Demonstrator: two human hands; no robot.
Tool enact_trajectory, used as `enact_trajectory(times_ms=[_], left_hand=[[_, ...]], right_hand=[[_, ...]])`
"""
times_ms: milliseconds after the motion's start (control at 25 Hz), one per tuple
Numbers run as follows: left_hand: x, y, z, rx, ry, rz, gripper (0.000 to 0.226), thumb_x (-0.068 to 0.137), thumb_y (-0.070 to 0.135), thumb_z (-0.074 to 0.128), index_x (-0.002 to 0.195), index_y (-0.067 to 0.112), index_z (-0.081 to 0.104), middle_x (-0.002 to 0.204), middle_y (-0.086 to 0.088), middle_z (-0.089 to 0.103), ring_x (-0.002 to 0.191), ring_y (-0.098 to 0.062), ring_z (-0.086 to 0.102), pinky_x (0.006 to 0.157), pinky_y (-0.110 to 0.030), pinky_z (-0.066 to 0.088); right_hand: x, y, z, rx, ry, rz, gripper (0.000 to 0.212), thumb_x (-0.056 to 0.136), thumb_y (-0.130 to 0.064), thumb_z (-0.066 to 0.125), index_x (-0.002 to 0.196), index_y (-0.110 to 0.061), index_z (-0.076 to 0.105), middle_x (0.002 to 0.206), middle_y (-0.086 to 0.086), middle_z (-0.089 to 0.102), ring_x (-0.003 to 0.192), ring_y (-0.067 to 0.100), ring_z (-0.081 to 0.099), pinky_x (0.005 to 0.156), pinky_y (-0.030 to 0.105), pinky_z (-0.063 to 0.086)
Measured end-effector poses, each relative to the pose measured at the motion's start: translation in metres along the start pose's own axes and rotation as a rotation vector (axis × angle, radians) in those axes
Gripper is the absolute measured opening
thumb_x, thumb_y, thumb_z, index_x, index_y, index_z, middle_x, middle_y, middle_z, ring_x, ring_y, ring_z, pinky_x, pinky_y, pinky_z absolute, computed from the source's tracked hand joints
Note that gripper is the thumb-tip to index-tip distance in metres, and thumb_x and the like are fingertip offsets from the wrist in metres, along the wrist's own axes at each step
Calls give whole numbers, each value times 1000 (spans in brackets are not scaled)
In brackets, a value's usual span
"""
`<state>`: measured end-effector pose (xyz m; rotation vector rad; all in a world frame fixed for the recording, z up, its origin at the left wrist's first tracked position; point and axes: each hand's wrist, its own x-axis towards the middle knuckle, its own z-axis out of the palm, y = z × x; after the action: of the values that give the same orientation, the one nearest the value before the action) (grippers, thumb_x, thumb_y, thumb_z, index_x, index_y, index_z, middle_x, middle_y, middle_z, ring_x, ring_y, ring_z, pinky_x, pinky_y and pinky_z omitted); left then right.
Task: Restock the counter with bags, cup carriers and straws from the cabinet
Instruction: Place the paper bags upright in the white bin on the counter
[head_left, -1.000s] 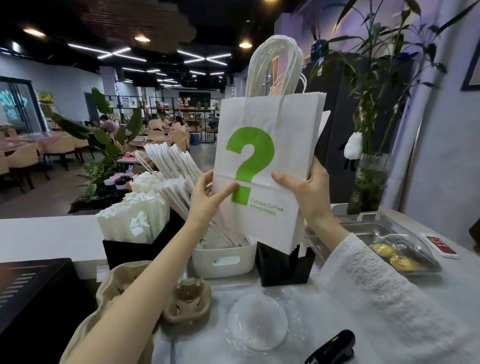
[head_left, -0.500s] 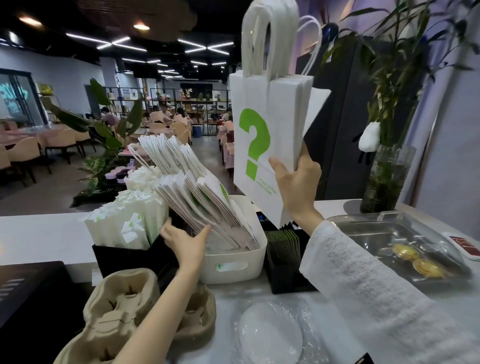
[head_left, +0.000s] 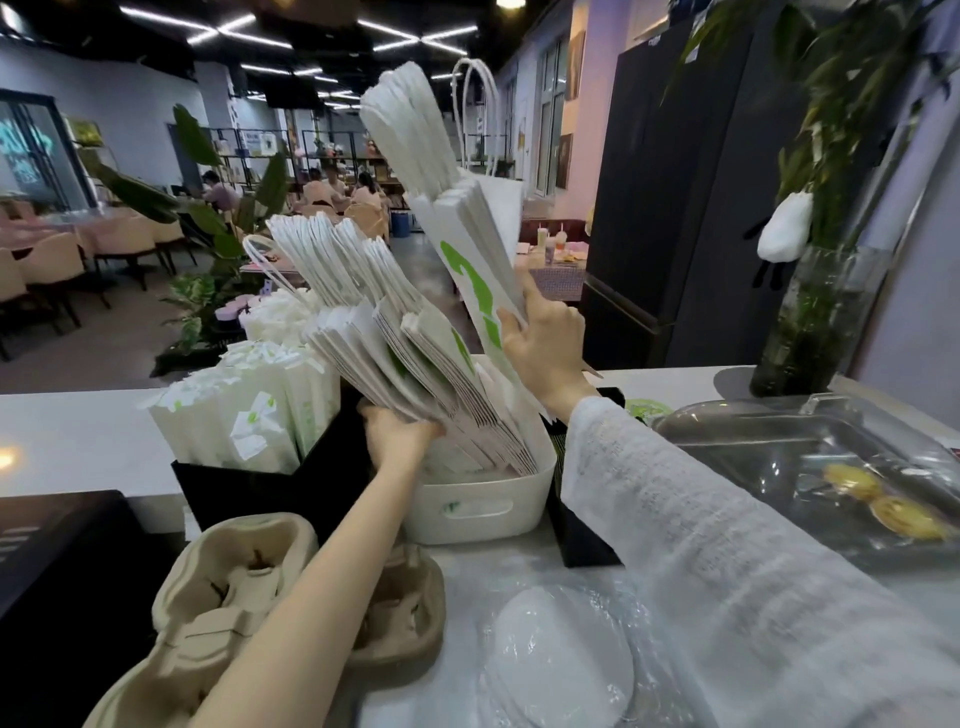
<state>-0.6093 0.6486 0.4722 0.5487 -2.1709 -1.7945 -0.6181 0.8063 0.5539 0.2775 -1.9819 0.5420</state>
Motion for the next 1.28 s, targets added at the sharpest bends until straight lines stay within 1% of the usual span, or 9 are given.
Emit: enact_trajectory(times_ms=[200, 280, 400, 520, 680, 880, 1000, 1120, 1280], left_hand=[[-8, 6, 19, -166, 121, 68, 63, 76, -3, 64, 130, -2, 32, 129, -23, 52, 119, -35, 52, 96, -36, 44], [-11, -3, 22, -189, 98, 160, 69, 77, 0, 64, 136, 0, 28, 128, -21, 54, 116, -33, 54, 94, -35, 45], [-10, -7, 22, -185, 98, 206, 76, 76, 2, 64, 141, 1, 23, 127, -21, 55, 114, -33, 55, 91, -33, 46], [-11, -5, 22, -184, 88, 211, 84, 75, 1, 64, 145, 1, 18, 131, -21, 53, 118, -35, 53, 97, -40, 47], [-13, -5, 22, -198, 99, 223, 81, 75, 0, 63, 144, 0, 19, 130, -20, 54, 116, -33, 55, 97, -37, 47], [-14, -4, 23, -224, 134, 205, 73, 77, -2, 62, 140, 0, 23, 121, -21, 57, 108, -35, 58, 78, -26, 41], [-11, -5, 23, -215, 147, 201, 77, 78, 1, 64, 142, 0, 22, 124, -21, 56, 112, -36, 56, 80, -27, 41], [-9, -5, 24, -206, 144, 189, 79, 77, 3, 65, 143, 1, 20, 127, -21, 53, 115, -36, 54, 83, -28, 41], [-11, -4, 23, -204, 148, 186, 76, 77, 3, 68, 139, 0, 24, 128, -21, 52, 115, -33, 53, 81, -25, 38]], right_hand=[[-33, -3, 30, 20, -129, 111, 56, 84, -10, 63, 139, -13, 51, 65, 8, 68, 57, 26, 63, 66, 35, 54], [-44, -6, 44, 25, -111, 128, 59, 80, -9, 64, 136, -21, 54, 63, 5, 67, 54, 27, 62, 60, 35, 55], [-52, -15, 59, 37, -39, 206, 62, 72, -4, 64, 128, -28, 61, 68, 2, 69, 53, 24, 58, 59, 25, 45], [-54, -25, 66, 88, -47, 396, 57, 71, -8, 57, 120, -35, 65, 59, -1, 63, 57, 26, 56, 62, 28, 44], [-53, -28, 69, 225, 14, 678, 43, 66, -17, 55, 104, -32, 71, 71, -5, 69, 74, 24, 61, 62, 23, 34], [-65, -44, 52, 262, 10, 655, 47, 66, -8, 58, 102, -32, 74, 75, -2, 69, 64, 10, 50, 58, 22, 33], [-61, -53, 51, 321, 86, 729, 47, 65, -10, 57, 102, -33, 75, 79, -6, 72, 64, 7, 52, 60, 21, 36], [-50, -57, 52, 405, 70, 822, 54, 68, -5, 58, 109, -36, 72, 92, -11, 75, 71, 5, 55, 65, 18, 38], [-42, -58, 56, 443, 72, 909, 45, 70, -6, 59, 105, -32, 73, 90, -11, 75, 81, 12, 64, 67, 19, 39]])
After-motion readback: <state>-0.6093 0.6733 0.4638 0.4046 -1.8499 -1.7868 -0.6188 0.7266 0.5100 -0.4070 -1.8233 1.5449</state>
